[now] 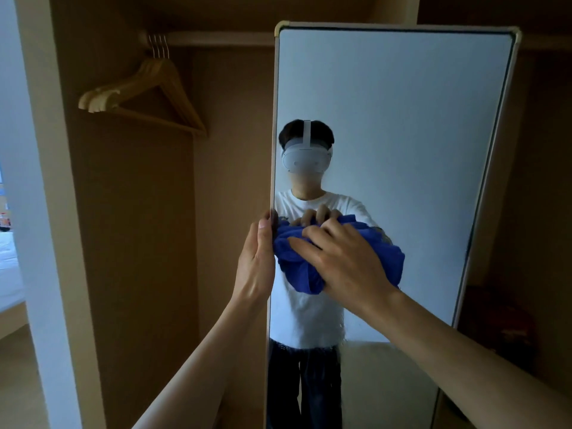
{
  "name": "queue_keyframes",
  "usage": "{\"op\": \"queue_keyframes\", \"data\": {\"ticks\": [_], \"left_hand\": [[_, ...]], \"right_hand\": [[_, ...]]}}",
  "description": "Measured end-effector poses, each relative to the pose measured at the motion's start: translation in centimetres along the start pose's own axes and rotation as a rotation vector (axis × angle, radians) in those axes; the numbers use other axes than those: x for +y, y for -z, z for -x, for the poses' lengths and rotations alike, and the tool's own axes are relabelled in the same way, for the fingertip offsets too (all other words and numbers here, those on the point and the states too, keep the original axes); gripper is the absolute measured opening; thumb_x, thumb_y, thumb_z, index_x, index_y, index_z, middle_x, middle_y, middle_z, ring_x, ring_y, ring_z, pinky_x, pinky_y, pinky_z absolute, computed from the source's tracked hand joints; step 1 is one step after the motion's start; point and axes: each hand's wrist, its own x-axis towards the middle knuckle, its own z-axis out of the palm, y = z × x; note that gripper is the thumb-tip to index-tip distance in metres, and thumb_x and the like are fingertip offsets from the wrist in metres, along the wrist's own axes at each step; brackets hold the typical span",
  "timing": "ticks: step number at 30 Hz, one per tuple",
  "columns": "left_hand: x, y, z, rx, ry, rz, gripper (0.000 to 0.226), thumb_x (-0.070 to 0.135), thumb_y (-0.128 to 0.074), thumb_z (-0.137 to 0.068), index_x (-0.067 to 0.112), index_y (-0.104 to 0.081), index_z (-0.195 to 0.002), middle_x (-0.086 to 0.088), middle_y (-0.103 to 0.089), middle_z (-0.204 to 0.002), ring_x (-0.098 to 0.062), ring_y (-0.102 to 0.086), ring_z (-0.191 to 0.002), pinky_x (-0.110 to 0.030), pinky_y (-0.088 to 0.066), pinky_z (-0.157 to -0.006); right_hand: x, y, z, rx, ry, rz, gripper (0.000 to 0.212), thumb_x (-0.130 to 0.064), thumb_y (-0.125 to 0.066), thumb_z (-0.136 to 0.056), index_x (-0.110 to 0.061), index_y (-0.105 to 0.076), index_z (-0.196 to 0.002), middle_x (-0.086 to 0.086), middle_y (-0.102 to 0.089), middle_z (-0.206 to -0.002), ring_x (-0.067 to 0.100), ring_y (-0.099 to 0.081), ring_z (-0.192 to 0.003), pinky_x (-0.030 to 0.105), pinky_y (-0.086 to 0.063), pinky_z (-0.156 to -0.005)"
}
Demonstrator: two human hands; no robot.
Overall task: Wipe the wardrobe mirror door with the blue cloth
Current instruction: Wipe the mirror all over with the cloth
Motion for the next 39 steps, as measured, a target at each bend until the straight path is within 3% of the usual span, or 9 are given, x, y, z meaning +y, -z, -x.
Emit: {"op": "queue_keyframes", "data": {"ticks": [2,6,10,16,21,24,26,32,39], "left_hand": [[-0.1,-0.2,0.1,0.012,-0.023,-0.023,0.048,0.057,-0.027,-0.107,0.033,-0.054,-0.14,0.008,-0.067,-0.129,-0.009,-0.061,-0.122,-0.046,-0.048,-0.109],[0.0,-0.6,0.3,0.018,-0.031,-0.04,0.037,0.049,-0.03,-0.109,0.038,-0.05,-0.138,0.002,-0.061,-0.138,-0.016,-0.057,-0.129,-0.048,-0.044,-0.112],[0.2,-0.8,0.4,0.04,-0.055,-0.131,0.035,0.051,-0.034,-0.107,0.033,-0.056,-0.127,0.001,-0.063,-0.127,-0.02,-0.059,-0.122,-0.053,-0.045,-0.108],[0.0,-1.7,0.6,0.102,-0.042,-0.254,0.046,0.042,-0.044,-0.105,0.033,-0.039,-0.15,0.018,-0.047,-0.121,-0.016,-0.05,-0.126,-0.046,-0.045,-0.107],[-0.2,-2.3,0.5,0.138,-0.029,-0.306,0.05,0.044,-0.045,-0.103,0.025,-0.039,-0.149,0.002,-0.047,-0.141,-0.019,-0.052,-0.121,-0.049,-0.047,-0.105],[-0.4,-2.8,0.6,0.158,-0.034,-0.329,0.057,0.047,-0.046,-0.103,0.029,-0.032,-0.154,-0.001,-0.042,-0.15,-0.015,-0.049,-0.119,-0.038,-0.044,-0.097],[-0.3,-3.2,0.8,0.178,-0.034,-0.34,0.062,0.051,-0.047,-0.101,0.03,-0.028,-0.156,-0.002,-0.041,-0.152,-0.013,-0.047,-0.117,-0.035,-0.04,-0.092],[0.1,-4.4,2.0,0.195,-0.014,-0.362,0.069,0.045,-0.05,-0.103,0.028,-0.017,-0.161,-0.003,-0.034,-0.159,-0.025,-0.054,-0.131,-0.051,-0.048,-0.107],[0.2,-4.8,2.1,0.219,-0.025,-0.4,0.072,0.043,-0.051,-0.103,0.025,-0.014,-0.163,-0.003,-0.03,-0.161,-0.024,-0.047,-0.137,-0.042,-0.044,-0.108]], "right_hand": [[0.1,0.0,0.3,0.001,0.006,-0.012,0.038,-0.012,-0.072,-0.085,-0.02,-0.062,-0.121,0.003,-0.066,-0.109,0.026,-0.056,-0.093,0.04,-0.047,-0.078],[1.5,1.1,-0.9,0.012,-0.018,0.024,0.042,-0.008,-0.065,-0.087,-0.019,-0.061,-0.126,0.004,-0.064,-0.115,0.028,-0.054,-0.095,0.04,-0.044,-0.08],[4.9,3.9,-3.6,0.059,-0.095,0.082,0.041,-0.013,-0.055,-0.09,-0.02,-0.058,-0.13,0.002,-0.062,-0.12,0.029,-0.052,-0.098,0.04,-0.039,-0.08],[8.9,6.5,-6.0,0.042,-0.155,0.093,0.034,-0.014,-0.059,-0.089,-0.021,-0.06,-0.122,-0.001,-0.063,-0.112,0.028,-0.051,-0.097,0.041,-0.042,-0.08],[8.2,5.6,-3.9,0.019,-0.064,0.065,0.04,-0.01,-0.064,-0.083,-0.021,-0.063,-0.122,-0.001,-0.063,-0.105,0.028,-0.052,-0.092,0.041,-0.041,-0.076],[7.3,4.1,-0.9,0.015,-0.015,0.06,0.038,-0.008,-0.068,-0.079,-0.021,-0.064,-0.114,0.0,-0.062,-0.101,0.026,-0.053,-0.09,0.036,-0.032,-0.077],[6.5,3.1,1.3,-0.003,-0.003,0.018,0.039,-0.006,-0.07,-0.077,-0.022,-0.064,-0.112,0.001,-0.063,-0.101,0.026,-0.053,-0.093,0.037,-0.036,-0.079],[6.3,2.4,3.4,-0.031,-0.003,-0.023,0.039,-0.004,-0.066,-0.081,-0.022,-0.063,-0.116,0.001,-0.064,-0.104,0.027,-0.054,-0.091,0.04,-0.042,-0.076],[11.4,5.9,0.3,0.043,-0.104,0.056,0.038,-0.012,-0.06,-0.088,-0.02,-0.06,-0.125,0.001,-0.062,-0.112,0.028,-0.053,-0.095,0.04,-0.039,-0.079]]}}
